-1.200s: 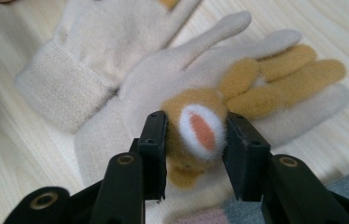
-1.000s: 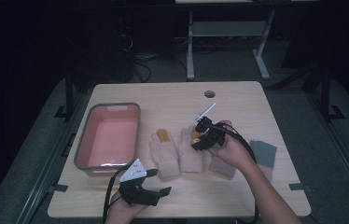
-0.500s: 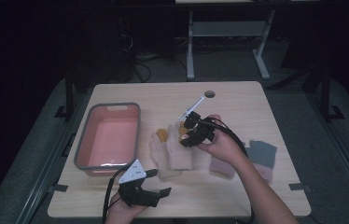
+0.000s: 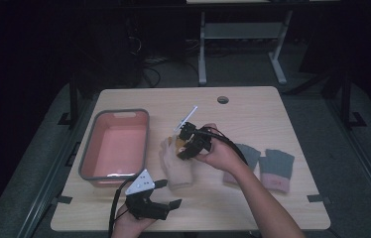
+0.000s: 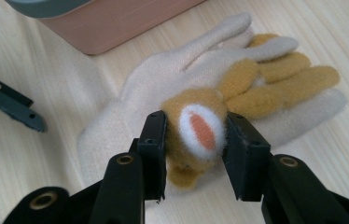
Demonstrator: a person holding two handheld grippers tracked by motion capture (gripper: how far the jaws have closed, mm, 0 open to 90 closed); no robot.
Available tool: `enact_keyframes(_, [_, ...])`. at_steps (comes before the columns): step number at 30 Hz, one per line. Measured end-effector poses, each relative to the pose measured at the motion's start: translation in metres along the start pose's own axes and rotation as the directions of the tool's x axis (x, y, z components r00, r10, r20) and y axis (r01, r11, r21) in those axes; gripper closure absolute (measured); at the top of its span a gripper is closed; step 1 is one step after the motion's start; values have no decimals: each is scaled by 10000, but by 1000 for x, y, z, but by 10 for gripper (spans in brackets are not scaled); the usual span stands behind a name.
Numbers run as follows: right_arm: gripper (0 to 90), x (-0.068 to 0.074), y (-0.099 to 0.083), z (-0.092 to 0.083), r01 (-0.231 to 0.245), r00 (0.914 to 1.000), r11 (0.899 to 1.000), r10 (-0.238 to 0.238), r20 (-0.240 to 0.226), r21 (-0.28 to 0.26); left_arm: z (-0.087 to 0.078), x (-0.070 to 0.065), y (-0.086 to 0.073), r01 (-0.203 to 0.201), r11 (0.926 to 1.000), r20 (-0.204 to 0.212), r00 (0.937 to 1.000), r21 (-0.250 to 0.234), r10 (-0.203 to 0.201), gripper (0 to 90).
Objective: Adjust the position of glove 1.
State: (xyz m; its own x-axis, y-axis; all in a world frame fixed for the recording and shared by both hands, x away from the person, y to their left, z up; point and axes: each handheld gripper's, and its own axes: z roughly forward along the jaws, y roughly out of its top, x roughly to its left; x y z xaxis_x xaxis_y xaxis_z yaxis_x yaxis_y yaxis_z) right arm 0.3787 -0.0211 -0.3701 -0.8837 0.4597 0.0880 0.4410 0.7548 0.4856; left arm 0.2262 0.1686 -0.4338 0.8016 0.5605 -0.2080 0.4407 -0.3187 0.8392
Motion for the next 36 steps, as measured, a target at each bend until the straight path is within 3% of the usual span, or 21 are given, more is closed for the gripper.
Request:
enact_keyframes(5, [617, -1, 3, 10, 7, 9999, 9999, -6, -123, 142, 0, 0, 0, 36, 10000, 15, 10000, -30, -36, 177])
enact_keyframes(13, [609, -10, -2, 34, -360, 9988, 9986, 372, -333, 384, 0, 0, 0, 29, 10000, 36, 10000, -43, -29, 177])
enact_keyframes(23, [569, -15, -12, 46, -659, 9964, 9968, 681, -509, 447, 1, 0, 0, -27, 10000, 58, 10000, 33, 27, 177])
enact_keyframes(29, [524, -15, -14, 45, -729, 9956, 9967, 749, -568, 368, 1, -1, 0, -12, 10000, 74, 10000, 21, 11, 177])
enact_keyframes(36, [480, -16, -13, 35, -759, 9959, 9971, 753, -501, -94, 2, -1, 0, -57, 10000, 63, 10000, 46, 57, 177])
